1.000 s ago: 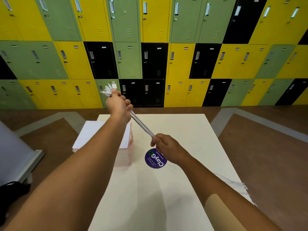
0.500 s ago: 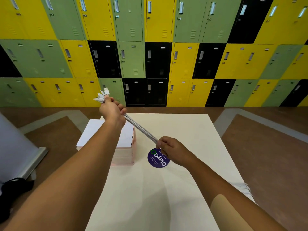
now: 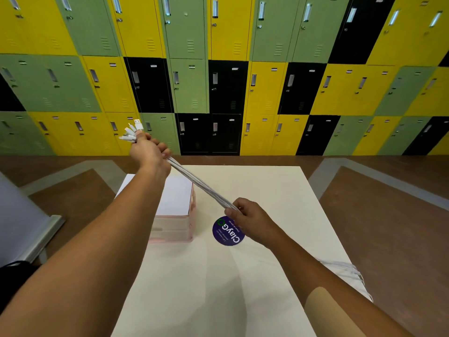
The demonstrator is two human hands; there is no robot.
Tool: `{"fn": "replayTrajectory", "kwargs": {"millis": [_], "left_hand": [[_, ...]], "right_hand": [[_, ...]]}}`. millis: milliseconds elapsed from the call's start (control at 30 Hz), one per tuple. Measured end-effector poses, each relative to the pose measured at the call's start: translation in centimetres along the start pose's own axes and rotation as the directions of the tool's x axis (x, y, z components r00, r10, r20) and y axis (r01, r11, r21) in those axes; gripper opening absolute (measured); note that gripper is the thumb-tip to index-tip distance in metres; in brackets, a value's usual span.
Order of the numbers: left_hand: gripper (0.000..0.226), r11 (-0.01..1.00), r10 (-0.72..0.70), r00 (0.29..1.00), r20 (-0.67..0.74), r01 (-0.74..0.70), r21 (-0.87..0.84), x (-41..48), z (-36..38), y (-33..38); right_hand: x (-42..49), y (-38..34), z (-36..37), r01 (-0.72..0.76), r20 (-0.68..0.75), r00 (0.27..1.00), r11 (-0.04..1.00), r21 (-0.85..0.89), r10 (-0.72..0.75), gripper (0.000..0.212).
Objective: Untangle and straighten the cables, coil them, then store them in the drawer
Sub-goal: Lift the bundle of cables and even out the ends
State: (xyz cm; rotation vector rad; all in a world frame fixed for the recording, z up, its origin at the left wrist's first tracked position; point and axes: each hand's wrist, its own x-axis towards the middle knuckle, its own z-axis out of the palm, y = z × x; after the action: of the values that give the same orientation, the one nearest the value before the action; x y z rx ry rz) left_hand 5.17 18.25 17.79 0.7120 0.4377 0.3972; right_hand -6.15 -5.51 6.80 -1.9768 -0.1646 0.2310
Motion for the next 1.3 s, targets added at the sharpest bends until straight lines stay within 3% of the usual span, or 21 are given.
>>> {"fn": "replayTrajectory", "kwargs": {"millis": [267, 433, 567, 700, 833, 900, 1033, 1200, 1300], "left_hand": [[0.036, 0.998, 0.06, 0.998, -0.003, -0.06, 0.019, 0.9, -0.9, 1.3], [0.037, 0.995, 0.038, 0.998, 0.055, -0.042, 0.086, -0.3, -2.0, 0.0], [0.037, 0.99, -0.018, 0.994, 0.108, 0.003, 0.141, -1.6, -3.2, -2.0], [0.037, 0.98, -0.082, 0.986, 0.143, 0.054, 0.19, -3.3, -3.6, -4.0], [0.036, 0.978, -0.141, 0.98, 0.139, 0.116, 0.173, -5.3, -2.7, -5.2], [0.034, 0.981, -0.14, 0.982, 0.124, 0.121, 0.152, -5.9, -2.3, -5.1], [0.032, 0.976, -0.181, 0.971, 0.153, 0.158, 0.15, -5.9, -2.8, -4.5], [0.021, 0.942, -0.305, 0.934, 0.186, 0.266, 0.207, -4.9, -5.4, -4.2], [0.025, 0.883, -0.342, 0.931, 0.129, 0.272, 0.383, -3.9, -7.4, -3.6]], "right_hand": [[0.3, 0.5, 2.1, -0.035, -0.06, 0.998, 0.989, -0.141, 0.027, 0.046], [0.0, 1.3, 3.1, -0.188, -0.047, 0.982, 0.971, -0.148, 0.183, 0.061], [-0.1, 2.6, 3.4, -0.287, 0.05, 0.953, 0.945, -0.157, 0.298, 0.057], [1.0, -0.5, 4.0, -0.103, -0.01, 0.995, 0.986, -0.134, 0.103, 0.043], [2.3, -5.6, 4.9, 0.103, -0.068, 0.992, 0.994, -0.042, -0.106, 0.045], [2.7, -6.9, 5.3, 0.131, -0.052, 0.99, 0.991, -0.038, -0.133, 0.035], [2.8, -7.3, 5.5, 0.185, -0.095, 0.973, 0.957, -0.225, -0.21, 0.021], [3.1, -7.8, 4.8, 0.158, -0.072, 0.976, 0.899, -0.41, -0.204, 0.037], [3.2, -8.3, 3.6, 0.109, -0.049, 0.988, 0.894, -0.434, -0.145, 0.039]]}}
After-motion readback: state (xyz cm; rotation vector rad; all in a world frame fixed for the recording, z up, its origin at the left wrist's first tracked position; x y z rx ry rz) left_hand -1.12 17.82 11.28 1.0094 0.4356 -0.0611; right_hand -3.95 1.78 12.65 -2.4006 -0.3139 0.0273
